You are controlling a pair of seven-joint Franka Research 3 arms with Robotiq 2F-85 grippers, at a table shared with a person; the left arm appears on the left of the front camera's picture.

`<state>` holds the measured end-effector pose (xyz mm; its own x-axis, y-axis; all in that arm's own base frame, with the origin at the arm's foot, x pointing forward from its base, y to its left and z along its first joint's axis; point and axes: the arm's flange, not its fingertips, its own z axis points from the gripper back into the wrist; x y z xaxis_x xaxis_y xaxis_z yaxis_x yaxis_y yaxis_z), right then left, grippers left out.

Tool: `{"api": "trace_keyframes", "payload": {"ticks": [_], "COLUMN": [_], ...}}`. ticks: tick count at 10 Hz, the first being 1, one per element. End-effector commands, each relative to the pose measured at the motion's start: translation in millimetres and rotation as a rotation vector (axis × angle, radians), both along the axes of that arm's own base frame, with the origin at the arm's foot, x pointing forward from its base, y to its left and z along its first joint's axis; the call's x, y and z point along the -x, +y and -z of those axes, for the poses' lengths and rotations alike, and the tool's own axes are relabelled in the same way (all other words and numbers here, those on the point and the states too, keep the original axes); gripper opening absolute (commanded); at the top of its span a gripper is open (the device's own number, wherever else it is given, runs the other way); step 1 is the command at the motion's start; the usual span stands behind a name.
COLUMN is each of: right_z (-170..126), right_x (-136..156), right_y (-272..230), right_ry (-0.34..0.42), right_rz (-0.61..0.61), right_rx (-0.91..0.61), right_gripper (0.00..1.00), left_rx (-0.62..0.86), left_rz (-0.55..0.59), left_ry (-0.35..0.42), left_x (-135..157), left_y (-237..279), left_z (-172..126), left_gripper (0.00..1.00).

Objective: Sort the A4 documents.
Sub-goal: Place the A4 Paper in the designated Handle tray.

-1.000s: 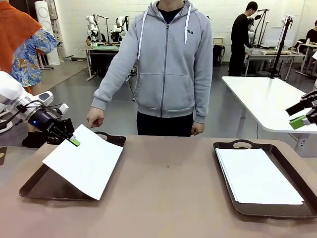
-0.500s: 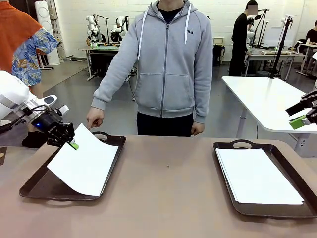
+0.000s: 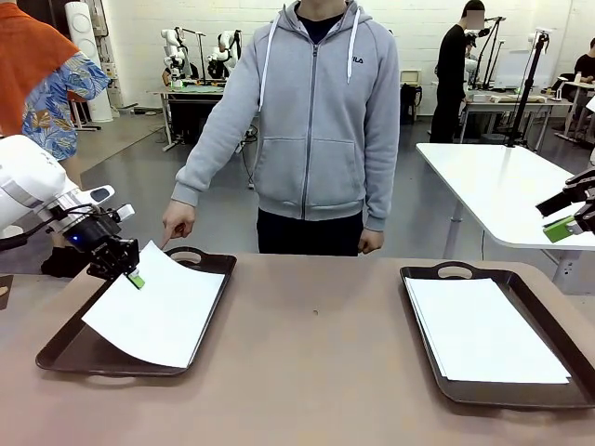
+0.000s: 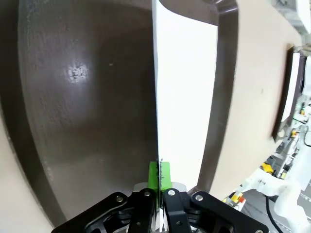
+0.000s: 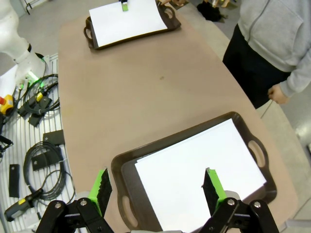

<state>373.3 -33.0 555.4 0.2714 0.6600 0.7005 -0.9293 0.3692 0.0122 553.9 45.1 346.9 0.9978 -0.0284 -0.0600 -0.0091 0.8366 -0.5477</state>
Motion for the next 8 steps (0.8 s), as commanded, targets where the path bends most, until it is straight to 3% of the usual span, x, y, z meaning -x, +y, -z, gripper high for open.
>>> {"api": "trace_keyframes", "payload": {"ticks": [1,5,8], "right_z": [1,1,1], "right_x": [1,1,1], "right_y": [1,1,1], "right_ry": [0.004,0.004,0.004], "right_rz": [0.003,0.003,0.003], "right_rx": [0.013,0.013,0.013], "right_gripper": [0.98,0.98,0.98], "left_rx": [-0.100,-0.145,-0.149], "left_rz": [-0.001,-0.012,-0.018], "left_ry": [0.011,-0.075,-0.048], "left_x": [-7,-14,-17], "left_y": [2,-5,-10], "left_z": [-1,10,24], "left_gripper": [0.01,0.01,0.01]}}
